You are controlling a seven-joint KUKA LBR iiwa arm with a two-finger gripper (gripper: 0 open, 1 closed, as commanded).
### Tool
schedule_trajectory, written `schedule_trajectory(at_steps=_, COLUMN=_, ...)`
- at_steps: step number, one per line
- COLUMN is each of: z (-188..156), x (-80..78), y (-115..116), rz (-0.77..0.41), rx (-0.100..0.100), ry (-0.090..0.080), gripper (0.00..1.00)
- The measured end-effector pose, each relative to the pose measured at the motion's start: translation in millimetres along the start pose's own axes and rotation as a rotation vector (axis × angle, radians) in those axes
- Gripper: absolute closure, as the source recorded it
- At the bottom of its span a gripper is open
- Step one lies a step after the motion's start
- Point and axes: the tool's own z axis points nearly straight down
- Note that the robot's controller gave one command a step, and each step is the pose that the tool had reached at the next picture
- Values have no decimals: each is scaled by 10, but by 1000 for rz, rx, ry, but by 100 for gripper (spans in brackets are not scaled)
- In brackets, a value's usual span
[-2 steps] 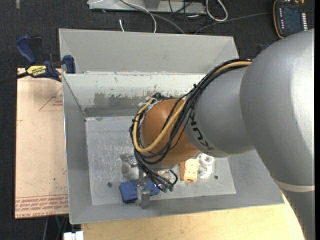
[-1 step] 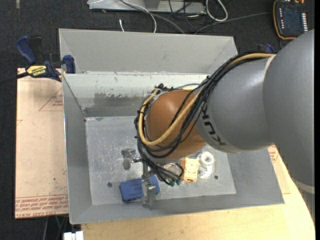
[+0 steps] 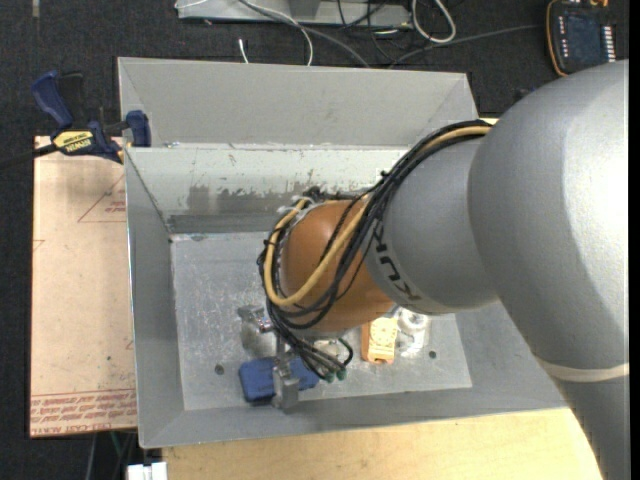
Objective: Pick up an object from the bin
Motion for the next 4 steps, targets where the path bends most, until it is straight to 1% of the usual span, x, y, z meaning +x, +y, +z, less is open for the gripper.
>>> schedule_trajectory(at_steps=1, z=12, x=78, y=-153, rz=-37, rx=-2, ry=-12, gripper=0)
schedule_trajectory(at_steps=2, z=5, x=11, y=-14, rz=-6, rx=-3, ry=-4, gripper=100)
schedule_trajectory(at_steps=3, z=5, x=11, y=-15, rz=-6, rx=-3, ry=-4, gripper=100)
schedule_trajectory(at_steps=4, z=-246, x=13, y=-11, rz=-5, rx=-3, ry=0, gripper=100)
